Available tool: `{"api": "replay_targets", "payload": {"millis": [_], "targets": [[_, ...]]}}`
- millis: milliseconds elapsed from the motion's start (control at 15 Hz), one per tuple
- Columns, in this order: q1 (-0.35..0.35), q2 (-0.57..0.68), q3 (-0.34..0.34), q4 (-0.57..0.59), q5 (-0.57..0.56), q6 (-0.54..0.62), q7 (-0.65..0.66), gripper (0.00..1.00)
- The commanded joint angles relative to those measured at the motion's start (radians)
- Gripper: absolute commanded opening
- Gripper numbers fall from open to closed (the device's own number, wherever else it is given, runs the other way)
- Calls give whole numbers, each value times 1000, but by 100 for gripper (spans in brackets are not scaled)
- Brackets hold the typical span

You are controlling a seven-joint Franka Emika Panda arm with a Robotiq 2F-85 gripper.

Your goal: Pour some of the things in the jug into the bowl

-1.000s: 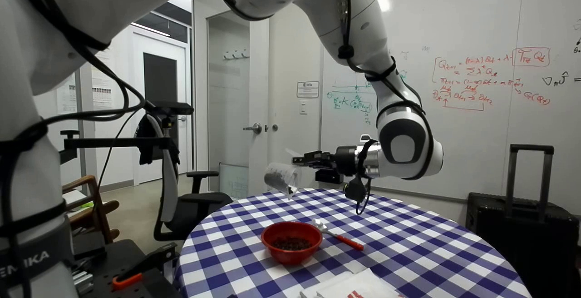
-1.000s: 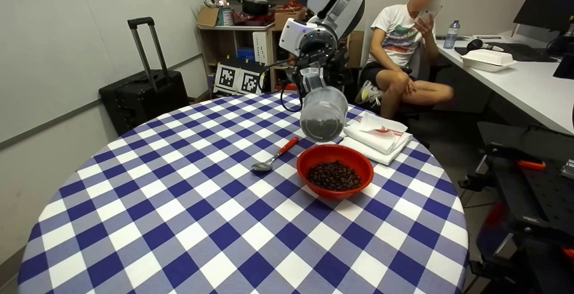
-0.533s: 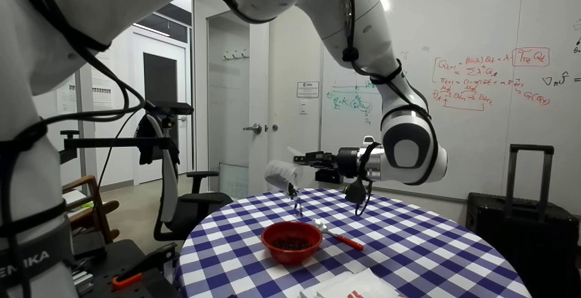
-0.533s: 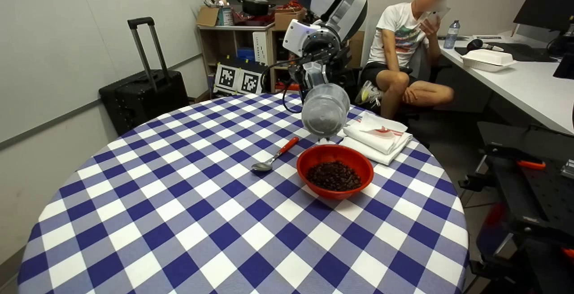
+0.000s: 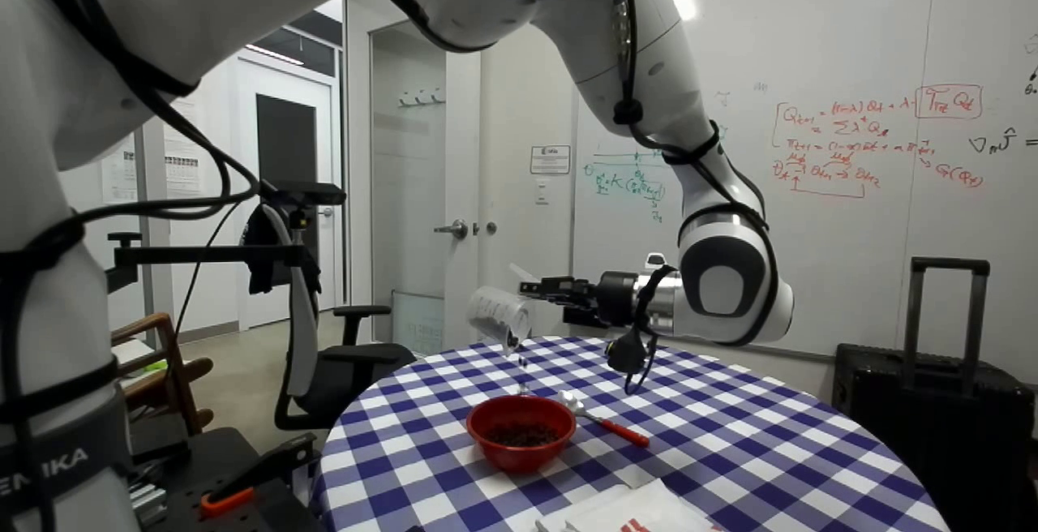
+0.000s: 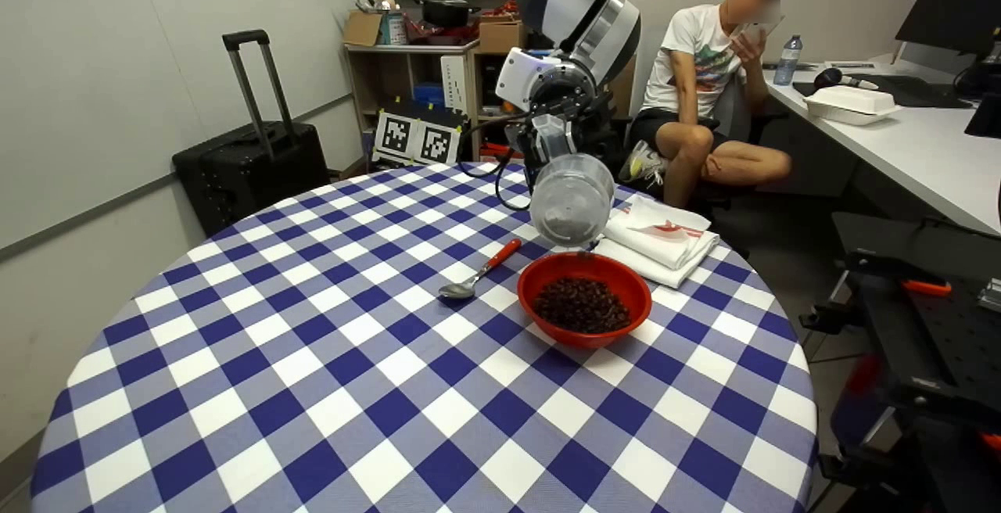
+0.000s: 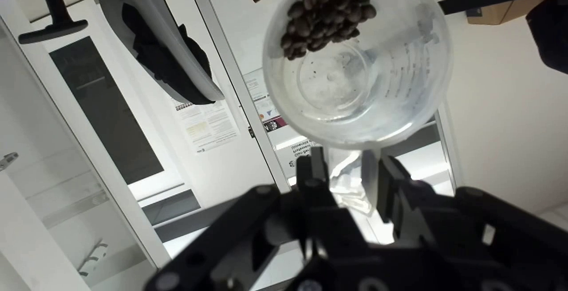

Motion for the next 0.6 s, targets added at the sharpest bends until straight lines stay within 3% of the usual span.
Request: {"api": "replay_targets", "payload": {"millis": [0, 533], "targets": [[1, 19, -17, 25, 37, -60, -29, 7], [51, -27, -56, -7, 9, 18, -17, 7]]}}
